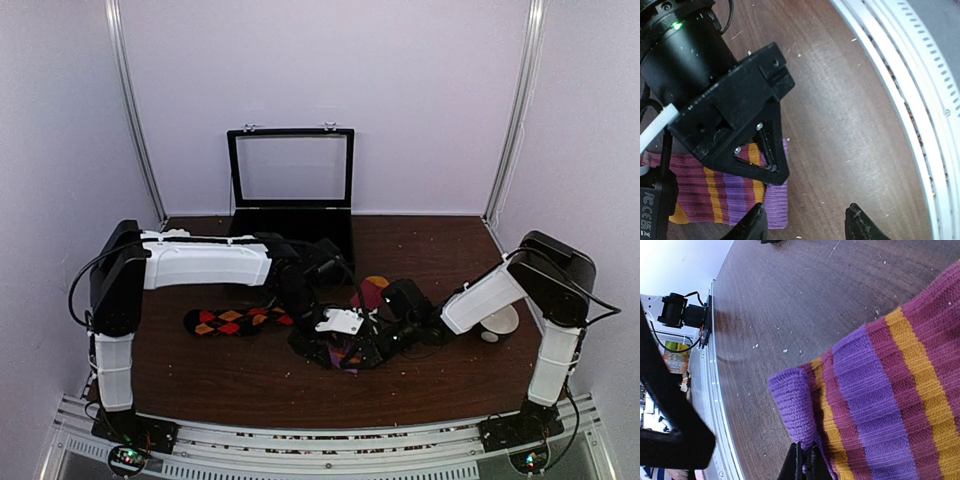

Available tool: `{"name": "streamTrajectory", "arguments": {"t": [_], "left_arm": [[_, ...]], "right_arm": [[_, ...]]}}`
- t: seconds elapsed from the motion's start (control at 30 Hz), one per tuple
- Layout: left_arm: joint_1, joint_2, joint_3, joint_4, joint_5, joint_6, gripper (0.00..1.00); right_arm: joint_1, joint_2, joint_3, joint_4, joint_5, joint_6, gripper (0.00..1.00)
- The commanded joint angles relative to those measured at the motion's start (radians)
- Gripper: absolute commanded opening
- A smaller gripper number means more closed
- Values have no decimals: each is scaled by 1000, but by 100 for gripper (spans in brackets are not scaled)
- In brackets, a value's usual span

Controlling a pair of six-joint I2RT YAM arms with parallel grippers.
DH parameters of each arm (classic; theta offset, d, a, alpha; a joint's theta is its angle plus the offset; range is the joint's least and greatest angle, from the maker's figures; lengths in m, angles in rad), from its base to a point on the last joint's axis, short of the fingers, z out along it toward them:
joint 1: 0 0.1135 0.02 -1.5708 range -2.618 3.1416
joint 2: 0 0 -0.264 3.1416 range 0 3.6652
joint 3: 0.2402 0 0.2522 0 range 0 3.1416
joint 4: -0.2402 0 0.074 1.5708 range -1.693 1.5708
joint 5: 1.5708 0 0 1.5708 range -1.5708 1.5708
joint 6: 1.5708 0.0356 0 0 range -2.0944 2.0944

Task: Roll the socks
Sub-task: Roll the sock at the center of the board.

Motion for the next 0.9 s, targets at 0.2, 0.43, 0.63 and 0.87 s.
{"name": "streamTrajectory", "arguments": {"t": [0.2, 0.43, 0.63, 0.87], "left_arm": [[-6, 52, -51, 122, -159, 59, 48], [-7, 100, -20, 117, -181, 50, 38], [-11, 113, -15, 108, -157, 31, 29], [-11, 117, -13, 96, -137, -21, 27]], "right_arm": [[-40, 98, -13, -276, 23, 31, 0], [-49, 102, -24, -279, 31, 29, 0], [-49, 95, -20, -285, 29, 30, 0], [-48, 81, -15, -297, 27, 31, 0]]}}
